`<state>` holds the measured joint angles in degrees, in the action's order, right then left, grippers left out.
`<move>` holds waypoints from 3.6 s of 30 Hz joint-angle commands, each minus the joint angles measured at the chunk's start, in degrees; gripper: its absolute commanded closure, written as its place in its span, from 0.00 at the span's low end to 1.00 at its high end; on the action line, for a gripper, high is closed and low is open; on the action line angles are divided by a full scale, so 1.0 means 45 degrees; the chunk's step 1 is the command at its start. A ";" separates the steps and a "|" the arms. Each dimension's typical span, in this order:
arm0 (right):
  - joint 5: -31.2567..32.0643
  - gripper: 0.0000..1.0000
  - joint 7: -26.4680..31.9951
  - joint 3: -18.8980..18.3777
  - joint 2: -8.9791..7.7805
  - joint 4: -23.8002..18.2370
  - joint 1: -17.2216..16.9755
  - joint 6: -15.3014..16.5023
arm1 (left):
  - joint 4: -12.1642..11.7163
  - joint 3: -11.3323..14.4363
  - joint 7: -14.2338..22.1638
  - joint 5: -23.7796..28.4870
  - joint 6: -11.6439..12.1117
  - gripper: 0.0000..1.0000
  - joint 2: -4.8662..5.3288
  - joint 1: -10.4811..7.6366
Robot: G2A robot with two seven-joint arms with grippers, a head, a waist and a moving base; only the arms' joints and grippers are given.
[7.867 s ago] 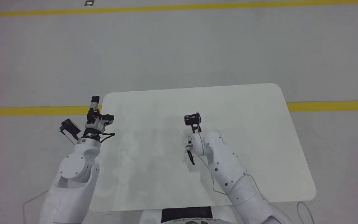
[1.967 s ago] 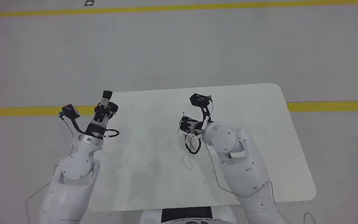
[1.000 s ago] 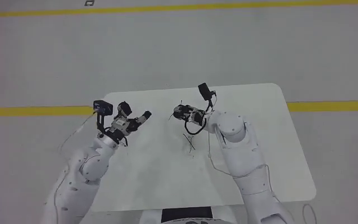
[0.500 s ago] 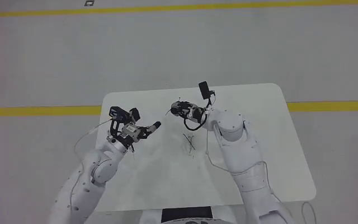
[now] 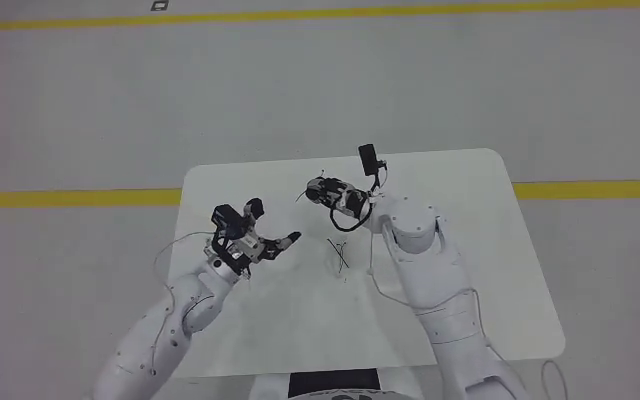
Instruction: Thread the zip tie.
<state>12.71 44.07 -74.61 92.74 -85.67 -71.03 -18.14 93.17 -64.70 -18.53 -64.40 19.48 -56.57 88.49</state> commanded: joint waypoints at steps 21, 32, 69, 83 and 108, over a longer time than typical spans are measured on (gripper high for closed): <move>0.0137 1.00 -0.0131 0.0455 -0.0218 -0.0046 -0.0107 0.0582 | -0.0086 0.0796 -0.0560 -0.0037 0.0000 0.00 0.0155 -0.0581; 0.0342 1.00 -0.0423 0.0806 -0.0423 -0.0507 -0.0402 0.1129 | -0.0023 0.0508 -0.0395 -0.0208 -0.0051 0.00 0.0156 -0.0527; 0.0567 1.00 -0.0704 0.1617 -0.1160 -0.1200 -0.0666 0.2289 | 0.0054 0.0752 -0.0764 -0.0247 0.0000 0.73 0.0155 -0.0578; 0.0412 1.00 -0.0670 0.1907 -0.1378 -0.1197 -0.0539 0.2472 | -0.0058 0.0870 -0.0957 -0.0205 0.0000 0.80 0.0248 -0.0684; -0.0043 0.00 -0.0711 0.2294 -0.1722 -0.1108 -0.0365 0.2454 | -0.0197 0.1076 -0.1121 -0.0010 0.0000 1.00 0.0357 -0.0799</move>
<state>12.66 40.82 -64.32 85.04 -90.72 -72.71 -6.97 92.30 -59.85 -23.56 -64.54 19.48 -54.98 84.91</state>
